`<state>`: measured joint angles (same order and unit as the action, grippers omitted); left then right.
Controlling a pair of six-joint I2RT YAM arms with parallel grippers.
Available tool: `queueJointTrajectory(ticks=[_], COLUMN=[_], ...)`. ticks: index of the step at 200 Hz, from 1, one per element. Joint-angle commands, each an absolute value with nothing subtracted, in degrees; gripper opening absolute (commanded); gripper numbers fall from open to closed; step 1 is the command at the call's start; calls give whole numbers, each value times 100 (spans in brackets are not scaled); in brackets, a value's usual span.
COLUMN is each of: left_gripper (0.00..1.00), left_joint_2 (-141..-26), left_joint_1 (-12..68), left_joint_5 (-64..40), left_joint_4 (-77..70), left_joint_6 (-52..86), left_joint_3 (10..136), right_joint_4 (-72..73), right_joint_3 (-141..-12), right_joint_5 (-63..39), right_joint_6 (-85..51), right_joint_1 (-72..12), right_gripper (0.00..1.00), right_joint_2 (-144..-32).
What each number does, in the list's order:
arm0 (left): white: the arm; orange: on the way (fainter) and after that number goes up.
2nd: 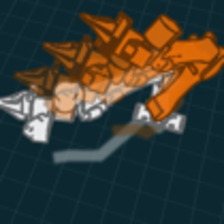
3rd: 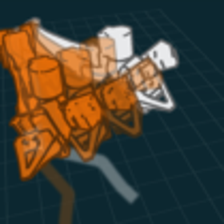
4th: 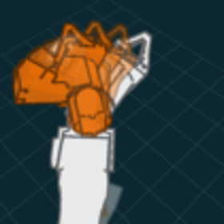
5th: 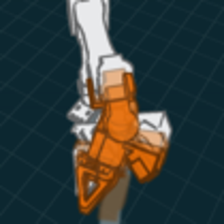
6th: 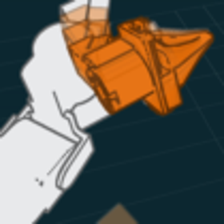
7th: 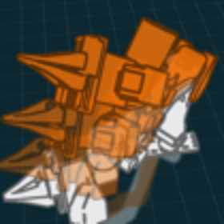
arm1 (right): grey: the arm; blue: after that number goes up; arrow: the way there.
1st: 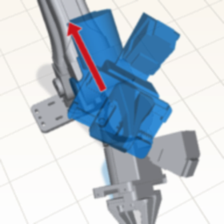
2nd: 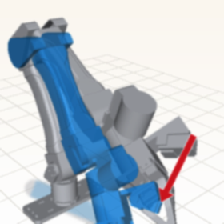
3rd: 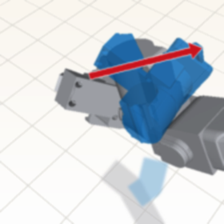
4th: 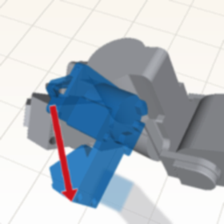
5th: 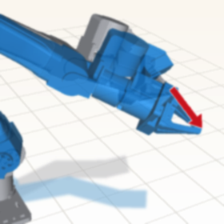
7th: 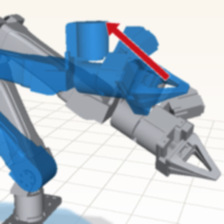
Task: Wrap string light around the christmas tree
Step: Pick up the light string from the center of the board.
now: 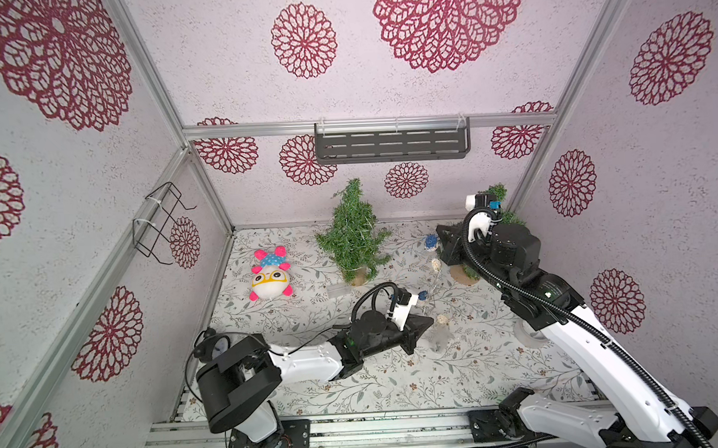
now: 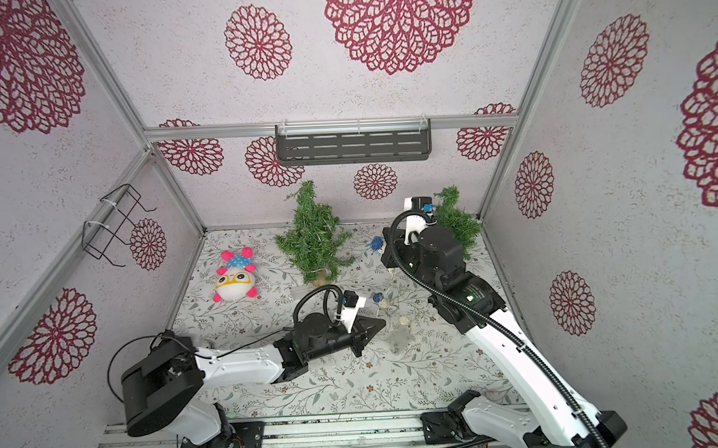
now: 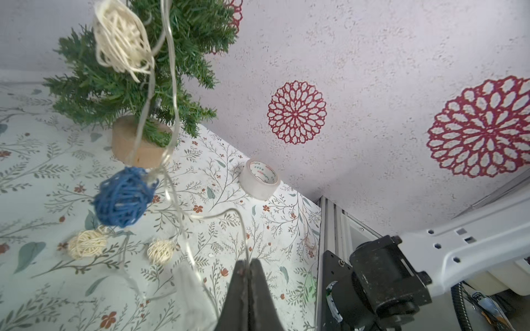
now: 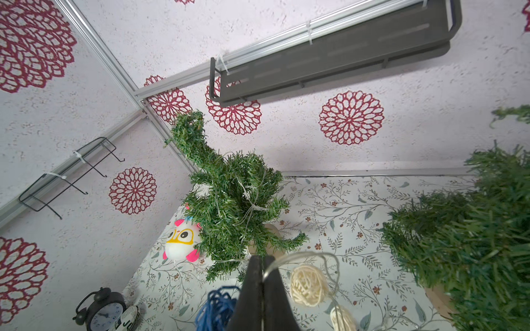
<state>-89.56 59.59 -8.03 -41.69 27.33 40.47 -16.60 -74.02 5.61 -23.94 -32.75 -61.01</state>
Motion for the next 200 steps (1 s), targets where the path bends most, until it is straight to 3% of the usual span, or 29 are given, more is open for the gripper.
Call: queueJointTrajectory(ticks=[1, 49, 100, 142, 200], left_gripper=[0, 4, 31, 63, 72], left_joint_2=[-9340, -9587, -9924, -9976, -9938], left_joint_1=[5867, 5667, 5385, 5134, 4946], left_joint_5=[-959, -1155, -1553, -1631, -1446], left_joint_4=[-3496, -3594, -4098, -4484, -4428], left_joint_6=[2531, 2995, 3388, 3727, 3787], left_joint_3=[4110, 4091, 3997, 3784, 3812], right_joint_4=[-1376, -1209, -1112, -1174, -1158], right_joint_3=[-7492, -7354, -7544, -7714, -7762], right_joint_5=[315, 10, -144, -152, -177], right_joint_6=[-2396, -2694, -2802, -2780, -2777], right_joint_1=[-3251, -3261, -3261, -3262, -3261], right_gripper=[0, 0, 0, 0, 0], right_joint_2=[-6016, -5950, -5991, -6002, -5968])
